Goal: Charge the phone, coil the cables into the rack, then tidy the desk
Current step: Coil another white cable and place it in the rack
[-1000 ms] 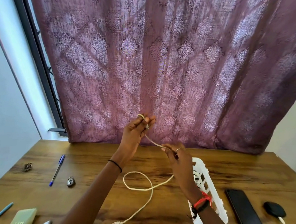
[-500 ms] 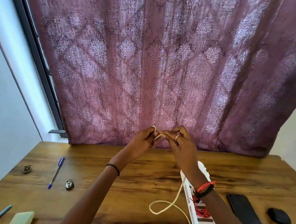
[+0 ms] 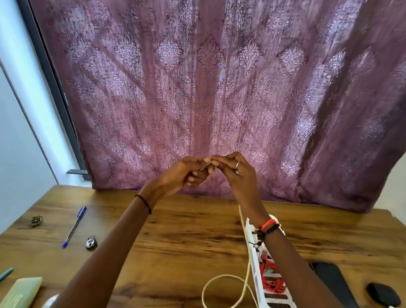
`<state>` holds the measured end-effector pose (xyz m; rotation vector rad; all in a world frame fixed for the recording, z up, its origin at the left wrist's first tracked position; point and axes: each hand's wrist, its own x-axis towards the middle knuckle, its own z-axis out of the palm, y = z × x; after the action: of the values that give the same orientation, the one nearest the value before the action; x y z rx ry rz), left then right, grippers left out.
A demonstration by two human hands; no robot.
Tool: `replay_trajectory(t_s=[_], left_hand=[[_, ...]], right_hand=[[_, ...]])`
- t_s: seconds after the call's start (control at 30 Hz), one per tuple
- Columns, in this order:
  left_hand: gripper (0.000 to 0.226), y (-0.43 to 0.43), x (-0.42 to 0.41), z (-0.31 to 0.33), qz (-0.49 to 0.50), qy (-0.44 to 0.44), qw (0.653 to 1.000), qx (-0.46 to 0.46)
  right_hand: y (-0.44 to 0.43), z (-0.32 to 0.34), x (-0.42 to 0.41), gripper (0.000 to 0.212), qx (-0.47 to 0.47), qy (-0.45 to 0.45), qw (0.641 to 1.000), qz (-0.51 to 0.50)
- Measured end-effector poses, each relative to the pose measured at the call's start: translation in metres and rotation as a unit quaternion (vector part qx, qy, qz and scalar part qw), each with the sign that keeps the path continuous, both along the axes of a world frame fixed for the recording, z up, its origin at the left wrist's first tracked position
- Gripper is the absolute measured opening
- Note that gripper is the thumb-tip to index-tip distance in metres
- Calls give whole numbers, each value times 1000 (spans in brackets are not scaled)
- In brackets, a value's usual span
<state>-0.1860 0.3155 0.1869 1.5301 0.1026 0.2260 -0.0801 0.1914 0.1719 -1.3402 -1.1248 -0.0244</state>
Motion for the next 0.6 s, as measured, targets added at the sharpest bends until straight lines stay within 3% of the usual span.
replay_trajectory(t_s=[0.23,0.43,0.6], left_hand=[[32,-12,10,-4,9,-94,967,-238],[23,-9,17,-15,-56,-151,891,-425],[51,-1,21,-10,-52,-212,841,-495]], right_hand=[[13,7,-1,26,7,120,992,35],[14,-2,5,21,4,204,978,49],[13,-14,2,27,-16,235,972,17]])
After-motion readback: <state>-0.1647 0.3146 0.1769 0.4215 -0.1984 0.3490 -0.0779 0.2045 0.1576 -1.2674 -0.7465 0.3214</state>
